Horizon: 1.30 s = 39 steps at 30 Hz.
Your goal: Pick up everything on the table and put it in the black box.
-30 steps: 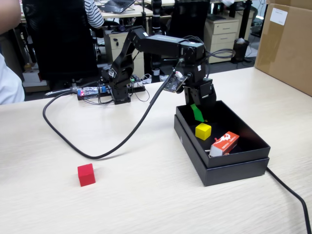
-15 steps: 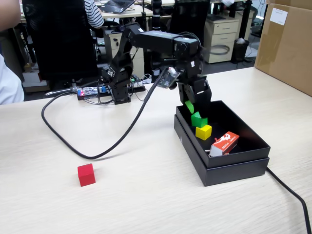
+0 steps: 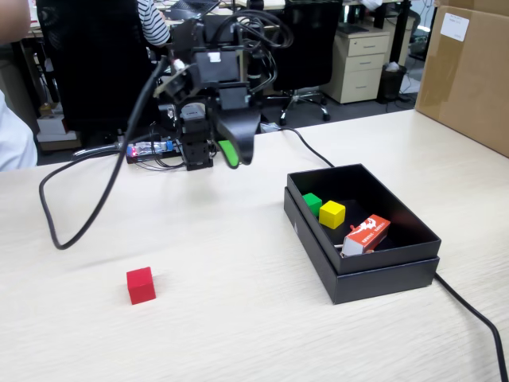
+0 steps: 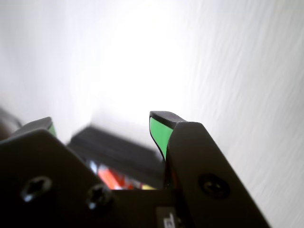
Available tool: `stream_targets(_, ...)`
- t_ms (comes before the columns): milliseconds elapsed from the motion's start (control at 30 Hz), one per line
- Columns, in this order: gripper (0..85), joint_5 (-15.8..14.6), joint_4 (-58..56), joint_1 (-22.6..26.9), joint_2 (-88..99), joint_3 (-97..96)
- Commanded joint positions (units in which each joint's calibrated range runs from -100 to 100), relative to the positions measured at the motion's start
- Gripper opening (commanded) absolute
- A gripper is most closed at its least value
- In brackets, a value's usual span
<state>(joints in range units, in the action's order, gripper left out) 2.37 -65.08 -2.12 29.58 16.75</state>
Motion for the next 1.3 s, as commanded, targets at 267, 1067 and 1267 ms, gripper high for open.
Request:
stream_targets(267,45.5,6.89,6.2,-10.5,-16.56,0.93)
stream_targets(1067,44.3,8.25,6.38,-11.53,-53.27,26.31)
stream_targets(1267,34.8,8.55,6.38,-11.53,-55.34,27.22)
